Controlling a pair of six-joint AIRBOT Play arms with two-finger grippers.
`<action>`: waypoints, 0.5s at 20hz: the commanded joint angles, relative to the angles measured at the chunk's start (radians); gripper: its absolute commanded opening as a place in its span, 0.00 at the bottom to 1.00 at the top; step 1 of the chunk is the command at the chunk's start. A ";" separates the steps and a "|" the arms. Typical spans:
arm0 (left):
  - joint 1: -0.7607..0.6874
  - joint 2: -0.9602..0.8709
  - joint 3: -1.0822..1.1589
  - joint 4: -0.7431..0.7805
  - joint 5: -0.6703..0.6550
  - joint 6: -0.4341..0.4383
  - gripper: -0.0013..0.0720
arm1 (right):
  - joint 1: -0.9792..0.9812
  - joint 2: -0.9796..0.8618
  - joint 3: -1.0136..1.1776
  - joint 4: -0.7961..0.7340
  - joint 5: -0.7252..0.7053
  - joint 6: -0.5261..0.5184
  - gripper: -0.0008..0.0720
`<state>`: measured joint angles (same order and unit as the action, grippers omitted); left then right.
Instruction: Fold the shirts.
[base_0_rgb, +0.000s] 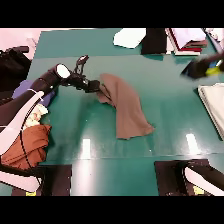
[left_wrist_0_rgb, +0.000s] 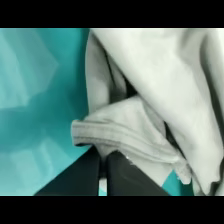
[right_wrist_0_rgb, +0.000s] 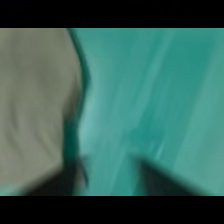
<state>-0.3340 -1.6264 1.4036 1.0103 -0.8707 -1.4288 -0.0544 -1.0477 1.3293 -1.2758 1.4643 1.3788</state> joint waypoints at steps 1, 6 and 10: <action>0.023 0.004 0.029 0.060 -0.035 -0.003 0.06 | -0.066 -0.014 -0.356 0.172 -0.037 -0.077 0.86; 0.023 0.004 0.029 0.060 -0.035 -0.003 0.06 | 0.035 -0.168 -0.591 0.504 -0.206 -0.284 0.62; 0.023 0.004 0.029 0.061 -0.043 -0.003 0.06 | 0.179 -0.301 -0.535 0.489 -0.294 -0.306 0.62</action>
<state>-0.3122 -1.6234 1.4315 1.0657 -0.9058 -1.4311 0.0433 -1.2633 0.7975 -0.8402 1.2438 1.1217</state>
